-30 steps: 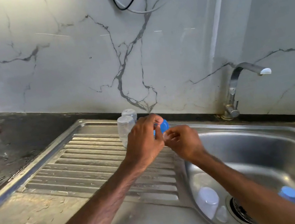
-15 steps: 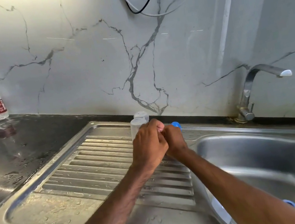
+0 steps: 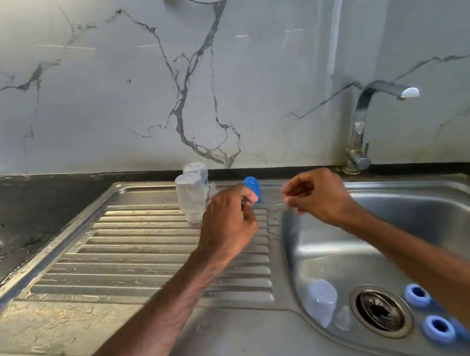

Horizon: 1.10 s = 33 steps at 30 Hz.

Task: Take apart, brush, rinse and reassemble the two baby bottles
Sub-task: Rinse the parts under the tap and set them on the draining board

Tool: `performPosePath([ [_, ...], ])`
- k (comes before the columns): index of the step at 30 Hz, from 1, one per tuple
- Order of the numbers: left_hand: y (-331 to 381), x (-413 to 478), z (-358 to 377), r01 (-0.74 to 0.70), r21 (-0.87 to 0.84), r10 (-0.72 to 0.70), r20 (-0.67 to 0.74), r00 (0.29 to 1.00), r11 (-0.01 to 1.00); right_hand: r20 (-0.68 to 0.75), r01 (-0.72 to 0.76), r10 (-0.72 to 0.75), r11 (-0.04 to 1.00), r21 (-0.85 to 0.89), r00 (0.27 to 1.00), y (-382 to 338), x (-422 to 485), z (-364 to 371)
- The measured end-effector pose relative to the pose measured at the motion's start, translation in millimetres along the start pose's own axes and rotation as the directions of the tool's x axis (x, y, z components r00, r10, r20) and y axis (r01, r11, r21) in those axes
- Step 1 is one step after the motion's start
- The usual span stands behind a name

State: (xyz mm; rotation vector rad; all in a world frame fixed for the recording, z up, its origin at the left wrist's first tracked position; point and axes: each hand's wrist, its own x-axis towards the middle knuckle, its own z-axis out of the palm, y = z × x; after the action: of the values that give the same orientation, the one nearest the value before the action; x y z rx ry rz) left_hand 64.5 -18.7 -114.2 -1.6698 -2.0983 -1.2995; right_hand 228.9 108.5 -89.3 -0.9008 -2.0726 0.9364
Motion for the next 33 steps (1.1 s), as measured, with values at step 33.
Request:
performPosePath([
  [33, 150, 65, 176, -0.627, 0.401, 0.499, 0.385, 0.777, 0.668, 0.111, -0.127, 0.202, 0.871, -0.475, 0.973, 149, -14, -124],
])
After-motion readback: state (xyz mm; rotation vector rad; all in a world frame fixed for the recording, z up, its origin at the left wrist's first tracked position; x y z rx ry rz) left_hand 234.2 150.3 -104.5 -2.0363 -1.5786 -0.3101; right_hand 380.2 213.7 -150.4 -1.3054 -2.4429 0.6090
